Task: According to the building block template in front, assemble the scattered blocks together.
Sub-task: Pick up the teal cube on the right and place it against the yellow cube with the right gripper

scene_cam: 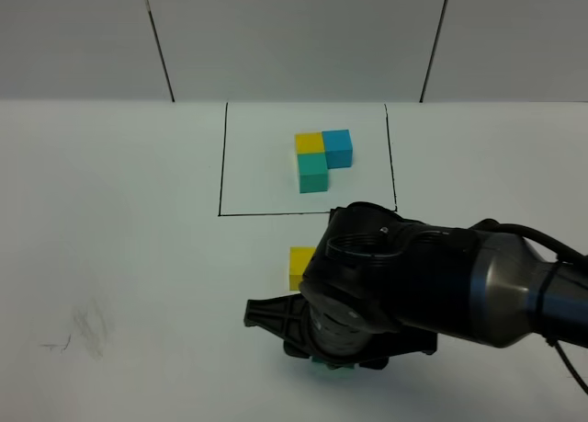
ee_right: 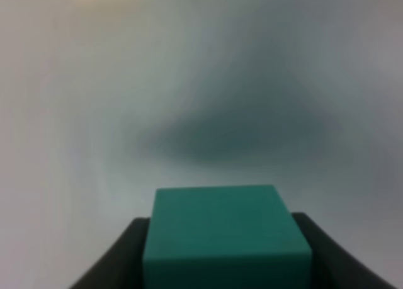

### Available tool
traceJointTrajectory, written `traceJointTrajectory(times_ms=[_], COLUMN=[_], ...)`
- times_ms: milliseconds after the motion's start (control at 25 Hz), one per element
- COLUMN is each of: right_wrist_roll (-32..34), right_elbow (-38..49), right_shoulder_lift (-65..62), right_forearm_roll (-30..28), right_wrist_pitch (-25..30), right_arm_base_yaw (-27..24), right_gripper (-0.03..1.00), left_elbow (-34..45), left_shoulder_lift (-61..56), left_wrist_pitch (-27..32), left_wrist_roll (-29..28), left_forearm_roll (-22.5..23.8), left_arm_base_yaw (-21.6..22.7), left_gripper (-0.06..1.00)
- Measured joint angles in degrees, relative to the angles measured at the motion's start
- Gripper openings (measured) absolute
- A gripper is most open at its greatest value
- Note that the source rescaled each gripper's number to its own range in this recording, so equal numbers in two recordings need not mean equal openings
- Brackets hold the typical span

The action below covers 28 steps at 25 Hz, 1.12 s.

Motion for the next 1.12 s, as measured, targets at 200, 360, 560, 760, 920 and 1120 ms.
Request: traceJointTrajectory(times_ms=[200,360,560,760,920,1120], right_wrist_roll=[-3.4,-5.1,-8.2,-11.2,-12.6,-14.4], right_elbow=[-0.3,-2.6,-10.5,-16.1,-16.7,-16.8], right_shoulder_lift=[3.4,6.6,11.8,15.8,16.4,16.6], right_forearm_roll=[2.7,2.6,1.0,2.3,3.2,3.5], right_wrist_pitch=[-7.4,-9.0,-3.6,2.1,2.3,1.7], right_arm_base_yaw=[1.0,1.3,1.3,-0.3,-2.1,-4.5], right_gripper=[0.0,0.0,0.0,0.0,0.0,0.0], left_elbow=[0.0,0.0,0.0,0.0,0.0,0.0], left_shoulder_lift=[0.0,0.0,0.0,0.0,0.0,0.0], left_wrist_pitch=[0.0,0.0,0.0,0.0,0.0,0.0], left_wrist_roll=[0.0,0.0,0.0,0.0,0.0,0.0], left_forearm_roll=[0.0,0.0,0.0,0.0,0.0,0.0], left_arm_base_yaw=[0.0,0.0,0.0,0.0,0.0,0.0], left_gripper=[0.67,0.67,0.67,0.67,0.67,0.67])
